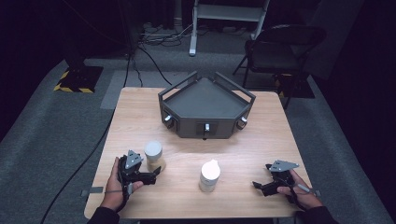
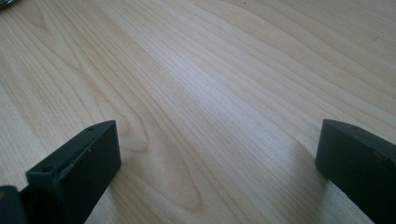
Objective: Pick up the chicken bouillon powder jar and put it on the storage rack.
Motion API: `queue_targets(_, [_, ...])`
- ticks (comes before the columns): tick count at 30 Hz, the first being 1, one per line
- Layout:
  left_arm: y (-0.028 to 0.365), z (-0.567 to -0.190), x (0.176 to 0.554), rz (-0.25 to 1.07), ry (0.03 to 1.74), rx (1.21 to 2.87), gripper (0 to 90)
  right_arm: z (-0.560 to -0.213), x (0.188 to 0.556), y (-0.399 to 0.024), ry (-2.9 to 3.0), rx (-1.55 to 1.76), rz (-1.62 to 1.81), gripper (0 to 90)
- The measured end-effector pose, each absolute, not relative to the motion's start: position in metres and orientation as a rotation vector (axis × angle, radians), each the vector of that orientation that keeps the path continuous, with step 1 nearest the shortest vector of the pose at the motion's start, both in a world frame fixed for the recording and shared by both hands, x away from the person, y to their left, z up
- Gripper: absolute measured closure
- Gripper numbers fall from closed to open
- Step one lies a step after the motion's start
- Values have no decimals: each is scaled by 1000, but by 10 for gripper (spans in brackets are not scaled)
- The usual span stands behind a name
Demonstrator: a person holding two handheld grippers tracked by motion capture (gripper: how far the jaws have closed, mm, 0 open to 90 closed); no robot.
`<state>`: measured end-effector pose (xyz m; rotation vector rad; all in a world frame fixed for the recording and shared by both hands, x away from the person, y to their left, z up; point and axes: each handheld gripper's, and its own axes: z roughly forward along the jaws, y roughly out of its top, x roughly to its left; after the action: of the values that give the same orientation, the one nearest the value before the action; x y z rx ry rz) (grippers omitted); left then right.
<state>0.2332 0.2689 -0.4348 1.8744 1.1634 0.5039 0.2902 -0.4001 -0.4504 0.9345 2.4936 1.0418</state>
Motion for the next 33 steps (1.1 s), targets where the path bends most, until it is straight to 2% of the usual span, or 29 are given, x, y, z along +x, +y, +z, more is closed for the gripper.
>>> queue_targets(21, [249,-432,251,487,1183,1841,10,-450,291,-400,2496,932,1043,0])
queue_targets(29, [242,-435,249,517,1191,1833,26,-450,291,-400,2497,930,1044,0])
queue_targets(33, [241,-436,247,532,1193,1828,77,-450,291,-400,2497,930,1044,0])
